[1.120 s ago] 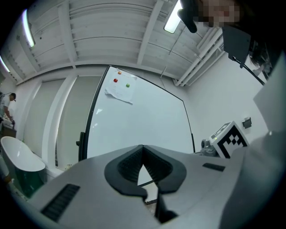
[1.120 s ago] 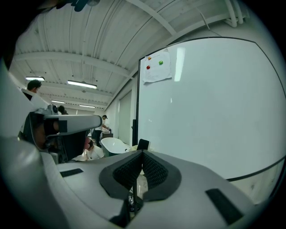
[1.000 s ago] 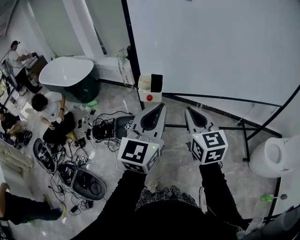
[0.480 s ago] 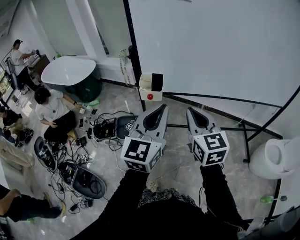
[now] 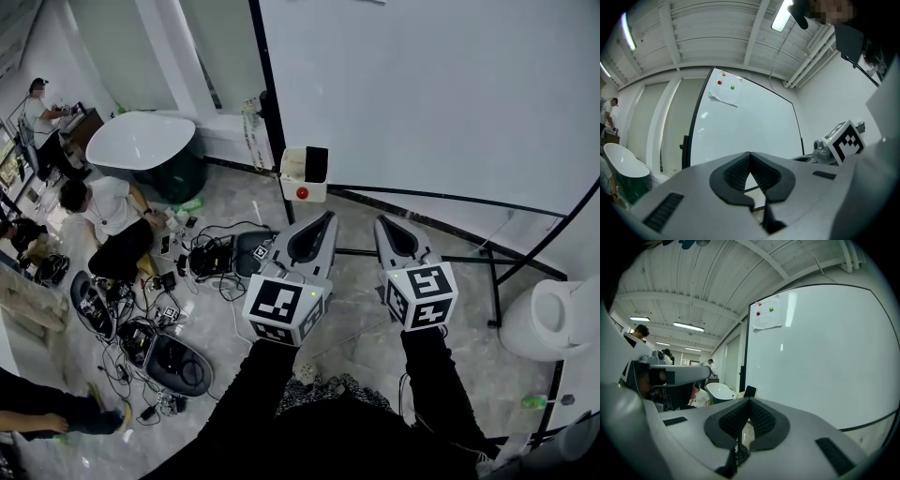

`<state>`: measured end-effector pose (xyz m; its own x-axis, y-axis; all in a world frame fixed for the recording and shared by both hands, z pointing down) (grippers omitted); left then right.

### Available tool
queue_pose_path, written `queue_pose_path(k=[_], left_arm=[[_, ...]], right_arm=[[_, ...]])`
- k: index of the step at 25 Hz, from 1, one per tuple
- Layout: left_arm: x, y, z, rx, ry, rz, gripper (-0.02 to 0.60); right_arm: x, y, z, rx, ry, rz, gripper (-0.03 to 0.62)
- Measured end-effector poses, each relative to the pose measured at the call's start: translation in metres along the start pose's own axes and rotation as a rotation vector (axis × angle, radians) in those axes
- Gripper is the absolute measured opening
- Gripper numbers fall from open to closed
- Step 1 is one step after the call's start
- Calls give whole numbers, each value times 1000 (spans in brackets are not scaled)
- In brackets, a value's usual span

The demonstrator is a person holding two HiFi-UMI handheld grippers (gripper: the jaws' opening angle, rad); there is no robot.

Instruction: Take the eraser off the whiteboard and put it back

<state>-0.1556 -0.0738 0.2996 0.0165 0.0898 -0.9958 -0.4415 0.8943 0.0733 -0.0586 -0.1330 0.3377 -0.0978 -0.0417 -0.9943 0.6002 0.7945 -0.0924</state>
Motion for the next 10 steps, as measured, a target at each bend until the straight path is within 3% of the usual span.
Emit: queue_pose_path(k=[10], left_arm=[[-2, 9, -1, 12, 4, -2, 6]], right_arm=[[-3, -2, -2, -16, -4, -1, 8]])
Point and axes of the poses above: the fingertips, and each gripper's own axes: y backward along the fingers, z to its right, x out of its top, the point moved 3 cm from there along y, backward along the fingers, and after that the axes turned 12 degrees about -x, right-handed, at the moved point
